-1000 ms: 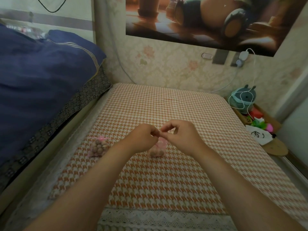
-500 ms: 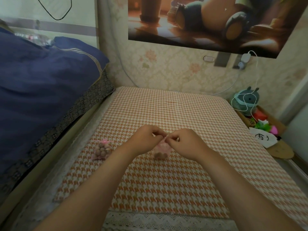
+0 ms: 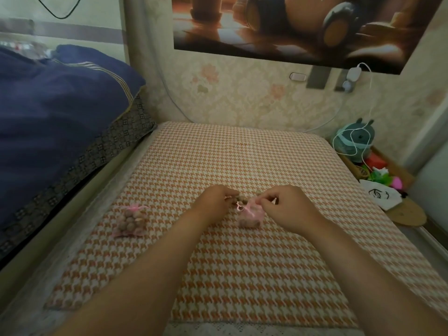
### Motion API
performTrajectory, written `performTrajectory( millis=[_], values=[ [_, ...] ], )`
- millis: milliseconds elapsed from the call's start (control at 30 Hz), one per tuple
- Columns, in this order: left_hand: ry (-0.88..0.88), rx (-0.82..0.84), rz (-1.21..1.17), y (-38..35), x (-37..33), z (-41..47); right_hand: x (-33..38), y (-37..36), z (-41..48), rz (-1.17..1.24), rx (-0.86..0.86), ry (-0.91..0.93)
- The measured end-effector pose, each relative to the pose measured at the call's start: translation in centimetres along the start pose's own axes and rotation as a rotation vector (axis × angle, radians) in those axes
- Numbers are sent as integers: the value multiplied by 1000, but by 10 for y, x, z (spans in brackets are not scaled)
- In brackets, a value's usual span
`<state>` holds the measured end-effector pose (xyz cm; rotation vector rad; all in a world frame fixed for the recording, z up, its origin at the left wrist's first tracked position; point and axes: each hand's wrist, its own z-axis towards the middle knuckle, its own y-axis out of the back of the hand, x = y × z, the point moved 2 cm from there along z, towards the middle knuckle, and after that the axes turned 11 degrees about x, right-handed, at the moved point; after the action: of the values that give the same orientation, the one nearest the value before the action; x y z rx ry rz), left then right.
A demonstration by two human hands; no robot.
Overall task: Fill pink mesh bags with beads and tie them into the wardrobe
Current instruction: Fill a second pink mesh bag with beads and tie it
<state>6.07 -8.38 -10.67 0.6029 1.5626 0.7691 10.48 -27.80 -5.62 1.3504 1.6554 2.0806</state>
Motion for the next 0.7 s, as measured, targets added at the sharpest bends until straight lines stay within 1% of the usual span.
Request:
performTrajectory(
  millis=[300,400,500,567,633,700],
  values=[
    [-67,-35,57,-8,7,19,-6,-6,14,9,-26,32],
    [-44,-37,-19,-6,12,18,-4,-7,15,-1,-24,26],
    [-50,-113,-174,7,3,15,-4,-8,14,3,-20,25],
    [-87,-157,-273,19,-13,9,-5,-7,13,6,-16,23],
    [-146,-145,-352,28,-32,0,-6,-5,11,11,-7,16],
    [-195,-93,-394,31,-50,-9,-6,-2,9,0,8,10]
  ],
)
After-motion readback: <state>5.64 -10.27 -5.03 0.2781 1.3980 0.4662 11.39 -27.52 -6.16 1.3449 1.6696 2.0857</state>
